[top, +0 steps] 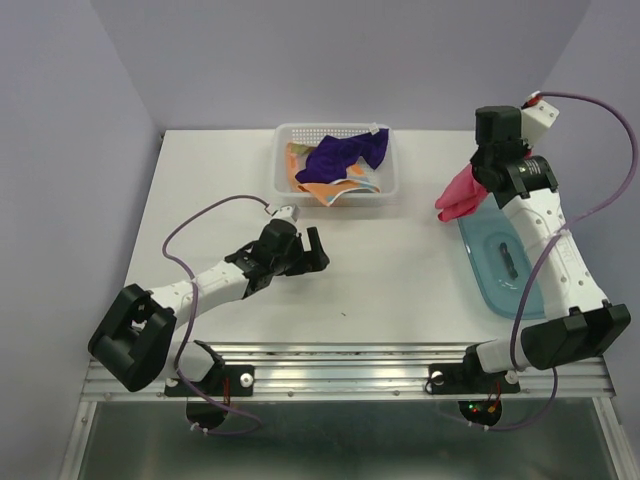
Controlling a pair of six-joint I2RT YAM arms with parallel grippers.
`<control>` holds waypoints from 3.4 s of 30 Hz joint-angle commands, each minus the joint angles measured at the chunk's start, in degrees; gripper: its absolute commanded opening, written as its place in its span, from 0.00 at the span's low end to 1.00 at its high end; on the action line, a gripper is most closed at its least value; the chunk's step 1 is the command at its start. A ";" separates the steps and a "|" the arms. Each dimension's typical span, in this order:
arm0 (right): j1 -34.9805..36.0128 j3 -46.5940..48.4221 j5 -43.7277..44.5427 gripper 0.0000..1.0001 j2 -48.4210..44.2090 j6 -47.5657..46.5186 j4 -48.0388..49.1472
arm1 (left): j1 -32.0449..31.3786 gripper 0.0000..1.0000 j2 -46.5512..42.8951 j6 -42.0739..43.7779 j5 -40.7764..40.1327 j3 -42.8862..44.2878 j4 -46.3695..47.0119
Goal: Fold and stack the towels
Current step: Neatly place the folded towel into the bin
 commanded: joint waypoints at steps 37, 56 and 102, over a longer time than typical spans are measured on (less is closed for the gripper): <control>-17.02 -30.23 4.54 0.01 -15.61 10.40 6.26 | 0.33 0.99 0.32 1.53 1.38 -0.69 2.41; -20.10 -47.57 3.83 0.01 -19.49 16.55 9.42 | 0.25 0.99 2.87 1.71 3.49 -0.69 3.99; -20.80 -50.04 5.15 0.56 -26.35 16.73 4.86 | 0.25 0.99 2.78 1.44 5.60 -1.21 5.14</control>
